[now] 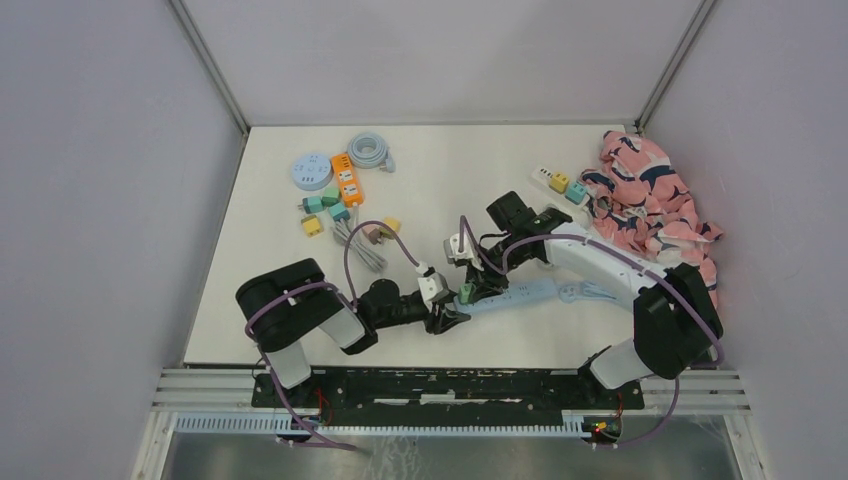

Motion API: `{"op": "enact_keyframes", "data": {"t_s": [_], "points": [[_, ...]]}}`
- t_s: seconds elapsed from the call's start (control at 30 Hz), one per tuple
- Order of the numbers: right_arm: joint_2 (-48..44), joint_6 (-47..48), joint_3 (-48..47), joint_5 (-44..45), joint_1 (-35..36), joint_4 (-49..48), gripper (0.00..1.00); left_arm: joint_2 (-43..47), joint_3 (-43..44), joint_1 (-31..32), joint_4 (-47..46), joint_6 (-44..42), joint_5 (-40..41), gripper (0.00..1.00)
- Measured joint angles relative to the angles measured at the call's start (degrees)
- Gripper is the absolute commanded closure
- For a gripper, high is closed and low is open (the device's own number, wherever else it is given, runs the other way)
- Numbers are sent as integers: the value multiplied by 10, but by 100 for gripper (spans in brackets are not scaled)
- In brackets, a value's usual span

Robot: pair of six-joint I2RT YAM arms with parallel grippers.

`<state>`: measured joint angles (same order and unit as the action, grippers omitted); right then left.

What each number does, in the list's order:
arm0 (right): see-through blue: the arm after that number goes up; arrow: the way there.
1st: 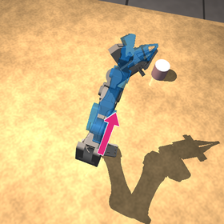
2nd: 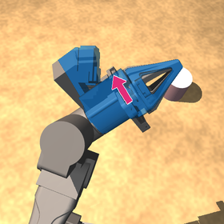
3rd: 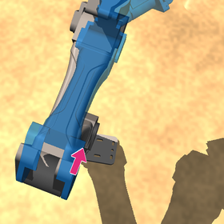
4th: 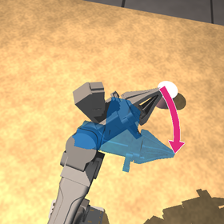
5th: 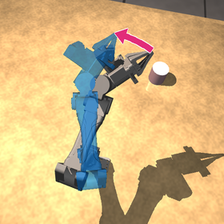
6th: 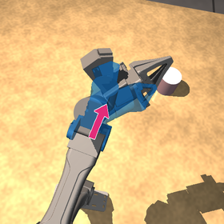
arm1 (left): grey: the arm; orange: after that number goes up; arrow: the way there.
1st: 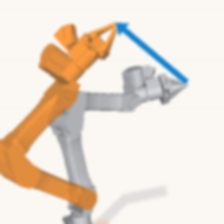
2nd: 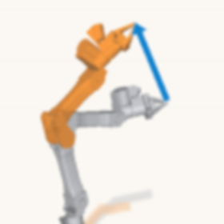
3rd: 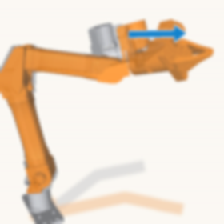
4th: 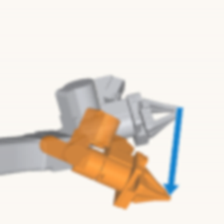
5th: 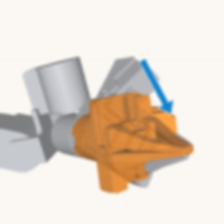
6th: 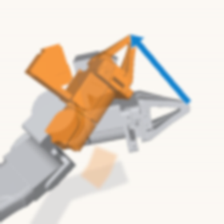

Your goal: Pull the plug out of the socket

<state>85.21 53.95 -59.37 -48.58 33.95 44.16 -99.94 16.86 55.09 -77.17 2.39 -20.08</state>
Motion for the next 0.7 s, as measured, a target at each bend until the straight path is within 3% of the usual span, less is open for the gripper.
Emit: {"op": "enact_keyframes", "data": {"t_s": [0.27, 0.53, 0.7], "points": [[2, -66, -8, 10, -11, -3, 100, -2, 2, -1, -2, 0, -10, 97], [-9, -9, -6, -7, -28, 14, 100, 0, 11, -5, -1, 0, -10, 97], [-8, -18, -6, 35, 18, 5, 100, 0, 6, -7, 12, 0, -19, 97]]}}
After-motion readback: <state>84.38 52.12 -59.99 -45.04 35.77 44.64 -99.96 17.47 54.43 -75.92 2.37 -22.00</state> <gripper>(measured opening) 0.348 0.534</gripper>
